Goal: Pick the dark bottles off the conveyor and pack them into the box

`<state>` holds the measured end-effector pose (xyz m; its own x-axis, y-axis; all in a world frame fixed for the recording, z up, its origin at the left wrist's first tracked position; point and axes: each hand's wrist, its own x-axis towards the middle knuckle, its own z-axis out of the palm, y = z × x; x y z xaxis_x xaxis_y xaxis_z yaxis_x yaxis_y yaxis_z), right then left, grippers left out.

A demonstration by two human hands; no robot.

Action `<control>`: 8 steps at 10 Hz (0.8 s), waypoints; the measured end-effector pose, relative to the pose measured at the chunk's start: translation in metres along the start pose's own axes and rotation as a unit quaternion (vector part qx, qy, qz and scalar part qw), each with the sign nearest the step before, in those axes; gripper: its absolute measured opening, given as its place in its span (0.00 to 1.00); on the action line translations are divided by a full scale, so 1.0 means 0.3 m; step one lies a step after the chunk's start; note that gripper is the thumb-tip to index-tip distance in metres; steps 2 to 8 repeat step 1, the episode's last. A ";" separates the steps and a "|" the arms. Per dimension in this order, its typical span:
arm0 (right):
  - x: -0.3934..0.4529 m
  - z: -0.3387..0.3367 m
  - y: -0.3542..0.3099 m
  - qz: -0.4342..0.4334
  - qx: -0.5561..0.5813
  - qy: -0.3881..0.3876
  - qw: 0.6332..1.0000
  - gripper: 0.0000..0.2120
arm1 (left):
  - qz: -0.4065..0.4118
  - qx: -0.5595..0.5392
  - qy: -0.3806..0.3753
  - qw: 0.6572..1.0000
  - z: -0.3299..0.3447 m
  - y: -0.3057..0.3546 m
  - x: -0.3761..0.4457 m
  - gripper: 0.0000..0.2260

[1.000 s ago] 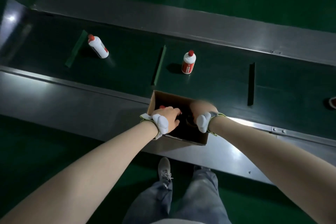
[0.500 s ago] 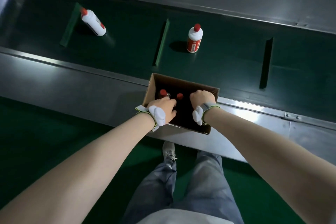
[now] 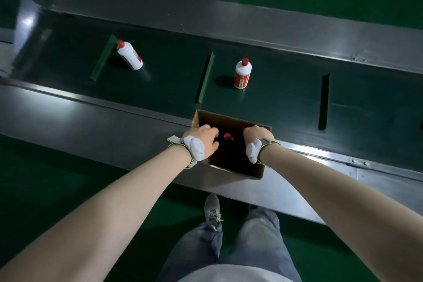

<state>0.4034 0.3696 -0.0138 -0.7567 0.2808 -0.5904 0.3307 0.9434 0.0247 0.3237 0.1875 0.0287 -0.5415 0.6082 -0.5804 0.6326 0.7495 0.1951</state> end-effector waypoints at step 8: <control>-0.038 -0.106 -0.019 0.047 0.006 -0.008 0.999 0.11 | 0.007 0.000 0.023 1.000 -0.090 -0.008 -0.033 0.20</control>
